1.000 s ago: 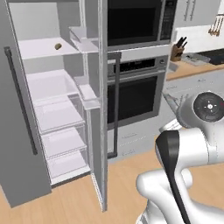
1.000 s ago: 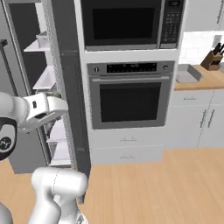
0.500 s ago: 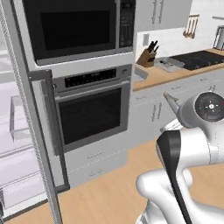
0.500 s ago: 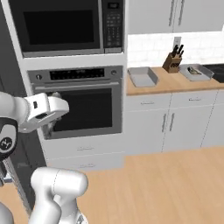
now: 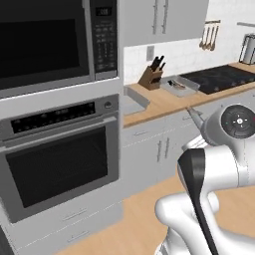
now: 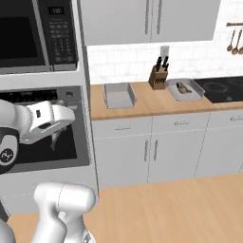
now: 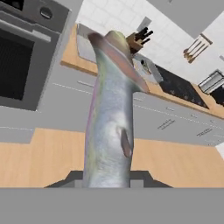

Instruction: Place one sweet potato and one fish in each tupperware on the nearby counter, to pack two identical lunches.

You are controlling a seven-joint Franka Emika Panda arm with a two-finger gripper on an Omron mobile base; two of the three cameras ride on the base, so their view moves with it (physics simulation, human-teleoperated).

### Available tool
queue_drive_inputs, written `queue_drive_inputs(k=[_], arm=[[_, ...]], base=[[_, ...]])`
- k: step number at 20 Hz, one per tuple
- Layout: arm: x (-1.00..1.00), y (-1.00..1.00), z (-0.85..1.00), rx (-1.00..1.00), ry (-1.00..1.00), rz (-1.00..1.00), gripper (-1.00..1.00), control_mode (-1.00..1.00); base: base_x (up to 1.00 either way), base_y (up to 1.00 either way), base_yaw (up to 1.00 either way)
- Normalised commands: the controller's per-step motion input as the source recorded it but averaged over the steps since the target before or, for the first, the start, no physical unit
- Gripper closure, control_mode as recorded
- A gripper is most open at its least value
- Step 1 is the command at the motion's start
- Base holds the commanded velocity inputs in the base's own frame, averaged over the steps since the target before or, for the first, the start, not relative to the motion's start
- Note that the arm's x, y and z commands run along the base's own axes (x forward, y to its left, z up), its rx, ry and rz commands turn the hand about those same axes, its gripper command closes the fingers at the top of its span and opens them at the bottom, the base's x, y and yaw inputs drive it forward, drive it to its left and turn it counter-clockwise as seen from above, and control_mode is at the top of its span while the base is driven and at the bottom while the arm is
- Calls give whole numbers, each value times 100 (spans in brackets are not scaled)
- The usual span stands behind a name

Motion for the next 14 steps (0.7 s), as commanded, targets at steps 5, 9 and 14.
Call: queue_drive_inputs(k=[5,9,14], arm=[[0,0,0,0,0,0,100,100],[0,0,0,0,0,0,100,100],[0,0,0,0,0,0,100,100]], base=[[97,-55,7],[79,-53,26],[77,-66,34]])
